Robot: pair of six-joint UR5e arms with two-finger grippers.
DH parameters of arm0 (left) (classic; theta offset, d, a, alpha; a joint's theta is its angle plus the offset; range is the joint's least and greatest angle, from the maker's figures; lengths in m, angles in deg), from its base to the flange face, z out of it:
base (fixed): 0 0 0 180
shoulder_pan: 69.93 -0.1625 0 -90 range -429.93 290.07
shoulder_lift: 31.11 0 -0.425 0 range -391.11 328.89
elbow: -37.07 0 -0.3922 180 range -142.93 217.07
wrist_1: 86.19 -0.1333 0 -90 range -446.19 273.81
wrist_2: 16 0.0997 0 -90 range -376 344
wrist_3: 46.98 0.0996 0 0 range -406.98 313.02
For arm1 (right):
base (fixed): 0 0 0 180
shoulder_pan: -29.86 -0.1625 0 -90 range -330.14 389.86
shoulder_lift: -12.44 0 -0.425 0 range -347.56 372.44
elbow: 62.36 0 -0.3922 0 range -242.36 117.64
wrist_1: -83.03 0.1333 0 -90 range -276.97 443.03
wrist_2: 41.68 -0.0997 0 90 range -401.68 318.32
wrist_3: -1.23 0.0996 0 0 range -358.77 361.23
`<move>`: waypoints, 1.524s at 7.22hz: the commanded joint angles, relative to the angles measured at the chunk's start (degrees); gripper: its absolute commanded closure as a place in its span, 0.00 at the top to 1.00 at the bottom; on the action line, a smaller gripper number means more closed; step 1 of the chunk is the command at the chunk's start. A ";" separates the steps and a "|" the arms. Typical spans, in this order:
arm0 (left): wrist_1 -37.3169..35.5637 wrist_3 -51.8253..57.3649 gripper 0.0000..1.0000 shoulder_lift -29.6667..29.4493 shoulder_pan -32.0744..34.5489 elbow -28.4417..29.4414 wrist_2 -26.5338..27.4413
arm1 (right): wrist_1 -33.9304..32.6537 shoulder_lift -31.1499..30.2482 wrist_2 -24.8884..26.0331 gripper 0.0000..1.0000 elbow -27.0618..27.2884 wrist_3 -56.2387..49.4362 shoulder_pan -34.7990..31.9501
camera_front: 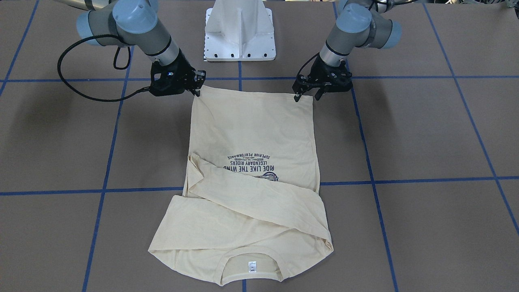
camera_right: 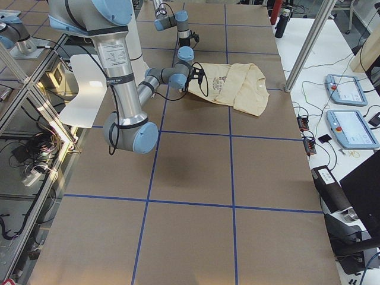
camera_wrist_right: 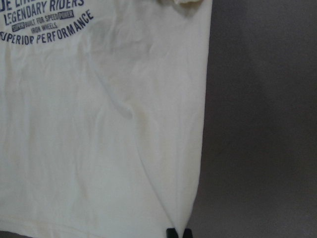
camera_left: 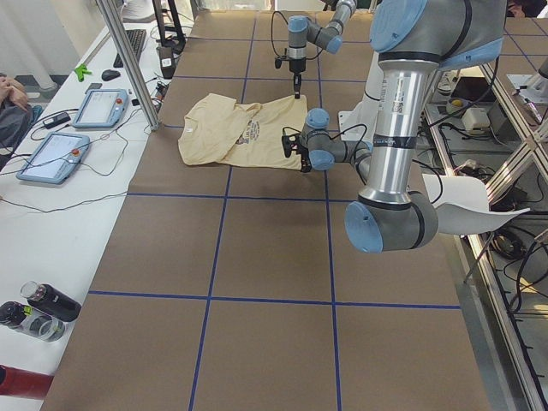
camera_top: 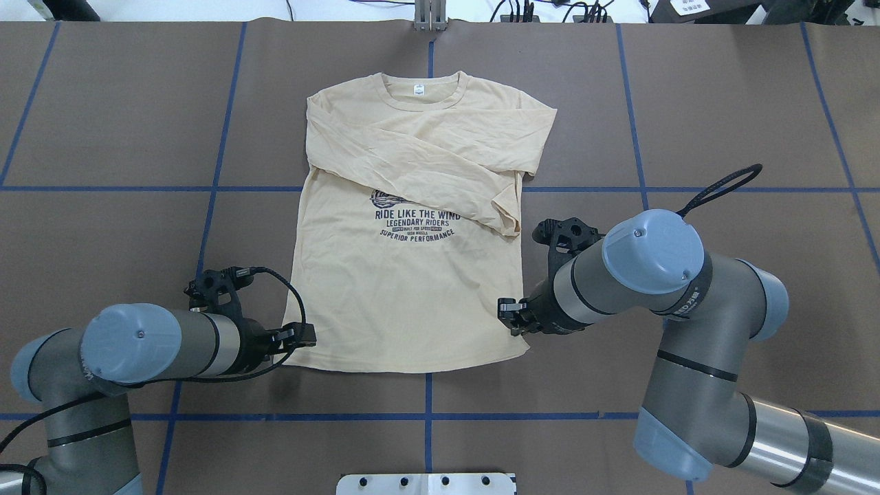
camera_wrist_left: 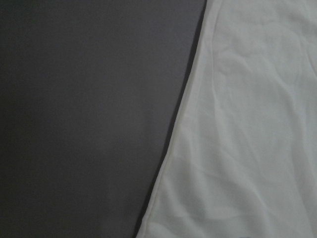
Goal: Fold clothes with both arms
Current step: 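Grasp the hem corners nearest the robot with both grippers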
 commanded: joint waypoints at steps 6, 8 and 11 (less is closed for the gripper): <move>-0.62 0.39 0.78 -0.20 -0.53 0.51 0.24 | 0.00 -0.04 0.00 0.00 0.10 0.00 -0.02; -0.62 0.30 0.39 -0.29 -0.53 0.51 0.15 | 0.00 -0.13 0.00 0.00 0.10 0.00 -0.02; -1.32 0.39 0.00 -0.29 -0.44 -0.02 -0.02 | 0.00 -0.22 0.00 0.00 0.10 0.00 -0.02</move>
